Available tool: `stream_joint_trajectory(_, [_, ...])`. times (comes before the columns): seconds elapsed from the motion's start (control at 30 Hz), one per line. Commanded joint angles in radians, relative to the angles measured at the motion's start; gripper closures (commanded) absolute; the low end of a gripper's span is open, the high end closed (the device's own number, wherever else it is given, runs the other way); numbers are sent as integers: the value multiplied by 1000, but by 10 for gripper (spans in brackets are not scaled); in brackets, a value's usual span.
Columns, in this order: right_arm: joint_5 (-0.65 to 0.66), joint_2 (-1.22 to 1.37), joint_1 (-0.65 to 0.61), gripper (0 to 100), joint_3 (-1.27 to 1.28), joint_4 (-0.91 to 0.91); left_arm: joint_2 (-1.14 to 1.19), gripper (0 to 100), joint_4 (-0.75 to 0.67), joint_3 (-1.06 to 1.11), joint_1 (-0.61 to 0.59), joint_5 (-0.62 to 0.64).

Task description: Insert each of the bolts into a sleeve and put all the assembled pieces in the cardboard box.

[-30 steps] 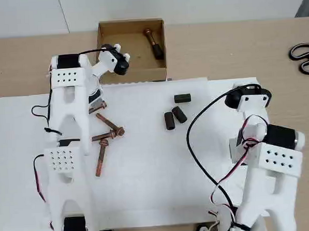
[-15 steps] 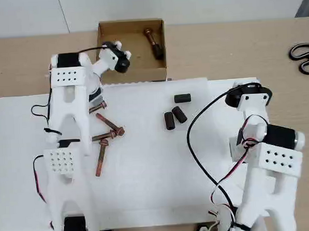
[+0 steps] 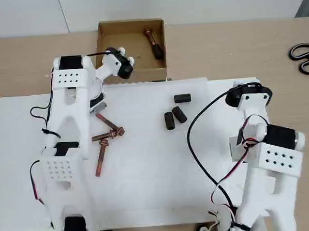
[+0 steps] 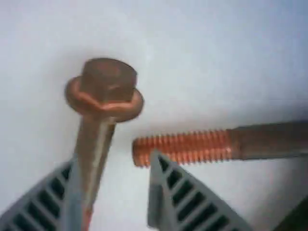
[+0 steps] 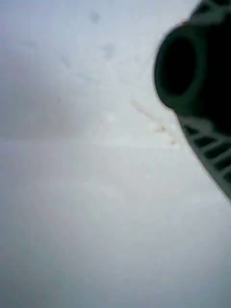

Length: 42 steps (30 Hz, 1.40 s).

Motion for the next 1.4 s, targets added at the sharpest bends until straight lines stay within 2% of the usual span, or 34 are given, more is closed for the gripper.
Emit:
stream_joint_trajectory(0.0, [9,-16,5,995,-6,-21,-3,906,-43,-5,5,3])
stream_joint_trajectory(0.5, [11,-16,5,995,-6,-16,160,907,-169,-8,5,3])
stream_joint_trajectory(0.6, [11,-16,5,995,-6,-12,184,919,-152,-56,6,3])
stream_joint_trajectory(0.7, [11,-16,5,995,-6,-12,216,994,-135,-81,9,3])
stream_joint_trajectory(0.97, [9,-25,4,995,-12,-10,267,995,26,-189,3,2])
stream_joint_trajectory(1.2, [-2,-28,2,991,-41,-5,264,995,87,-446,2,133])
stream_joint_trajectory(1.37, [-29,-28,2,991,-180,102,147,995,89,-562,9,236])
